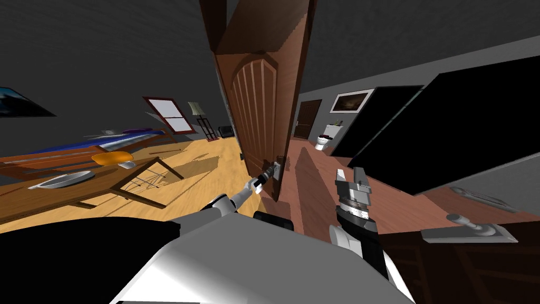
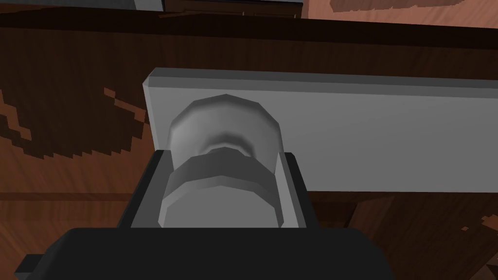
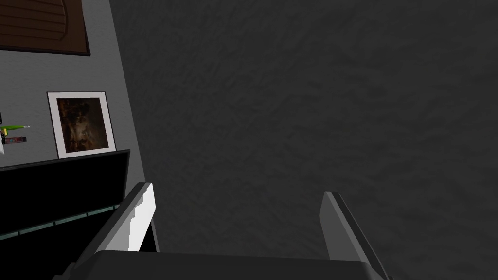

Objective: Push the door open

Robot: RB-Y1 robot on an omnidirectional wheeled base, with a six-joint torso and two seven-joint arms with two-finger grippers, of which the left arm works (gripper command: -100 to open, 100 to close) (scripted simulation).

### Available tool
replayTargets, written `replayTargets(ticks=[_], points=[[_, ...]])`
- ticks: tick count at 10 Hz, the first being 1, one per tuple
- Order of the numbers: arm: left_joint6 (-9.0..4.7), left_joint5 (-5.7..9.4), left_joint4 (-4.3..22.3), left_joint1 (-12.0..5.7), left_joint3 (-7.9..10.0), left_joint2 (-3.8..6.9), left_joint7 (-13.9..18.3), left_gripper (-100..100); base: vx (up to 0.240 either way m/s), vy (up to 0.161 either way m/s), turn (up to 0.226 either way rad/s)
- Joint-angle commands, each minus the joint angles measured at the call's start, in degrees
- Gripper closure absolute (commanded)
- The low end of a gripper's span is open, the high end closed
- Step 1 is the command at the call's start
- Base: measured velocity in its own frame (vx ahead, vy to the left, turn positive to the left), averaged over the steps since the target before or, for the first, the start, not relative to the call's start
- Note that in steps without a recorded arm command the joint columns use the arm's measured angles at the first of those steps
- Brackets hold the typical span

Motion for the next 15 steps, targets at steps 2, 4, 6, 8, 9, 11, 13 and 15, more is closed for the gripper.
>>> replayTargets(ticks=[2, 4, 6, 8, 9, 11, 13, 15], points=[[0.97, -0.06, -0.2, -0.45, 2.63, -0.65, -1.5, 100, 0.082, -0.107, 0.073], [1.62, -0.27, -0.1, -0.35, 3.97, -1.57, -2.6, 100, 0.077, -0.111, 0.054], [2.23, -0.46, 0.0, -0.24, 5.25, -2.45, -3.6, 100, 0.089, -0.123, 0.077], [3.07, -0.72, 0.2, -0.10, 7.00, -3.66, -4.9, 100, 0.115, -0.137, 0.083], [3.31, -0.79, 0.2, -0.06, 7.49, -4.01, -5.3, 100, 0.092, -0.147, 0.074], [3.96, -1.00, 0.4, 0.04, 8.85, -4.97, -6.4, 100, 0.107, -0.152, 0.075], [4.56, -1.18, 0.5, 0.14, 10.10, -5.87, -7.4, 100, 0.120, -0.159, 0.072], [4.82, -1.26, 0.3, 0.51, 10.08, -5.89, -7.5, 100, 0.086, -0.100, 0.042]])
